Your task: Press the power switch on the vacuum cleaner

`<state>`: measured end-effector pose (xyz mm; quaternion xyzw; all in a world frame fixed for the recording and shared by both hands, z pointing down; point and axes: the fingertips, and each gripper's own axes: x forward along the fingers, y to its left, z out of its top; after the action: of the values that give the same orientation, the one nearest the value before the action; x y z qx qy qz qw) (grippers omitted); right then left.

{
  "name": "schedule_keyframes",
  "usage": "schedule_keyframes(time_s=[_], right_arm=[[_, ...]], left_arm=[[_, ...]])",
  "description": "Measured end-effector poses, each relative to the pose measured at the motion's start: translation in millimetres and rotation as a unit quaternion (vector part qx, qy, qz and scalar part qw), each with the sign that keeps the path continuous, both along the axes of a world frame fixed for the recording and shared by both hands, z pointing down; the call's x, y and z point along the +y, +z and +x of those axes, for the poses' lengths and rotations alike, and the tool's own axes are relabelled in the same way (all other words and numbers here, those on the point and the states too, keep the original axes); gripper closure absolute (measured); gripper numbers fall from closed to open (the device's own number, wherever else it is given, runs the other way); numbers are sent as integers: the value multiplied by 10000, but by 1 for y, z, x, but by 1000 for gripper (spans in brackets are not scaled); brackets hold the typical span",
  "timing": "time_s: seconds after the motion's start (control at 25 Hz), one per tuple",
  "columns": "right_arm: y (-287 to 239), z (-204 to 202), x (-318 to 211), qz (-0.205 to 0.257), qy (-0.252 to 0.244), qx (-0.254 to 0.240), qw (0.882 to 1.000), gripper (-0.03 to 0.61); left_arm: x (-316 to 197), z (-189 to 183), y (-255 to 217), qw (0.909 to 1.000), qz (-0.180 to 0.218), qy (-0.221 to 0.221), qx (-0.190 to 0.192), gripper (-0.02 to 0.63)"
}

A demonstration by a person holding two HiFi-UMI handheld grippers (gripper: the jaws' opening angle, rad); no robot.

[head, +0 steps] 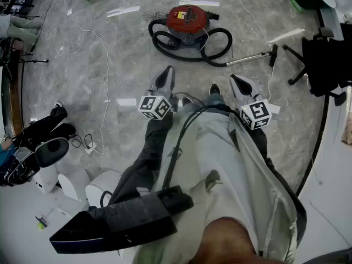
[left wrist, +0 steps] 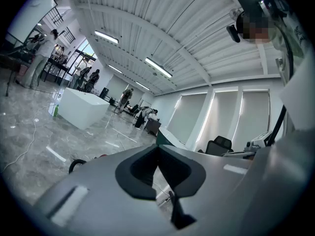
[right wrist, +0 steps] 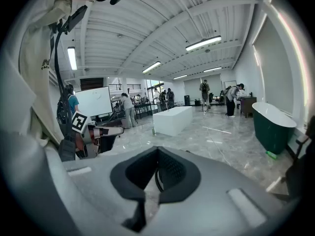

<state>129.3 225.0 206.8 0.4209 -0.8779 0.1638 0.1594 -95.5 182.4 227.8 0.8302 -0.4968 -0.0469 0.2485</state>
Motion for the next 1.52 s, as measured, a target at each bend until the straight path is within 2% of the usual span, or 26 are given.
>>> schedule_keyframes(time_s=[0.32,0.52,0.8,1.16,1.52], right_arm=[[5,0,-2,-61,-198,-9,9998,578],[7,-14,1,-34,-367,74,9993,578],[11,-27,7,-123,-408,168,9989,578],[19,-52,22,-190,-377,286,9987,578],[34,-76,17,-379,-509,147,9979,578]], left_arm=[[3,5,-5,9999,75,-89,-28,612],[13,-3,1,9999,-16,-151,-21,612],[23,-10,-4,9998,96,-145,-22,612],[35,-33,3,9999,35,-80,-82,612],[31,-60,7,9993,-13,-331,-177,612]])
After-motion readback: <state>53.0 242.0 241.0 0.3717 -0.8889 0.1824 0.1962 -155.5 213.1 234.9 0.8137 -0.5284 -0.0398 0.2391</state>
